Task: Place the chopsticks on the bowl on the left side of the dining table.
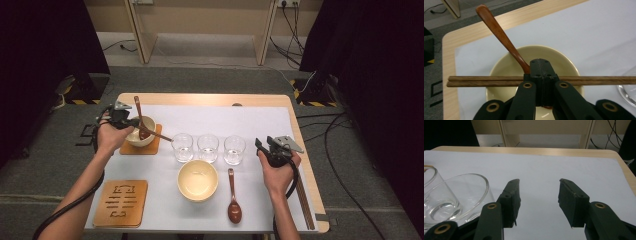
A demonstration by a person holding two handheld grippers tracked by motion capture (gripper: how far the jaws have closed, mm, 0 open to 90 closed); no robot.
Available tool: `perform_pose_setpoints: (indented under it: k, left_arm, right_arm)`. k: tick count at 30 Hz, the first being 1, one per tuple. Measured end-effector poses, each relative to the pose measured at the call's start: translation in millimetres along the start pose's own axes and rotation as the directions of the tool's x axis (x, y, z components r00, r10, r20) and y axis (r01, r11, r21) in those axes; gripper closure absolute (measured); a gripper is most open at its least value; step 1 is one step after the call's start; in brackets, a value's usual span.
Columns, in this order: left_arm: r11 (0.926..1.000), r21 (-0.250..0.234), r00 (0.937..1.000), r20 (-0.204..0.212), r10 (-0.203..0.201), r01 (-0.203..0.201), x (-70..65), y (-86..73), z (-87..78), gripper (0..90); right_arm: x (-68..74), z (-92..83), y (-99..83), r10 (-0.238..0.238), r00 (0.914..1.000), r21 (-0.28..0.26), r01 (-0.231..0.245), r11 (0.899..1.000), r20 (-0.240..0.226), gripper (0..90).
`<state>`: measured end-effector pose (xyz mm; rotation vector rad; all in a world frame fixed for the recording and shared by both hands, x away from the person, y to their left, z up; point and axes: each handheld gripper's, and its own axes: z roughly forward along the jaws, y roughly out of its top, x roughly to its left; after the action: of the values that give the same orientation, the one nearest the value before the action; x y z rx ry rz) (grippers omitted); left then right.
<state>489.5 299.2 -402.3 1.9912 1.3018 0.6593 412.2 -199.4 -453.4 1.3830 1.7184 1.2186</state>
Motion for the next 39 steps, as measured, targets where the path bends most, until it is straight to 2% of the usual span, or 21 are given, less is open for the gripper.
perform_pose_setpoints:
  k: [20,39]
  left_arm:
    - [0.9989,0.046,0.9978,-0.066,0.006,-0.003,13.6,10.3,24.8,89.3]
    - [0.9947,0.102,0.9961,-0.085,0.021,-0.012,16.3,6.9,36.2,89.3]
  right_arm:
    - [-0.8,-0.1,0.1,0.004,1.0000,-0.002,-0.004,1.000,0.001,52.0]
    - [-0.6,0.6,-0.6,0.000,1.0000,0.001,0.000,1.000,0.000,52.0]
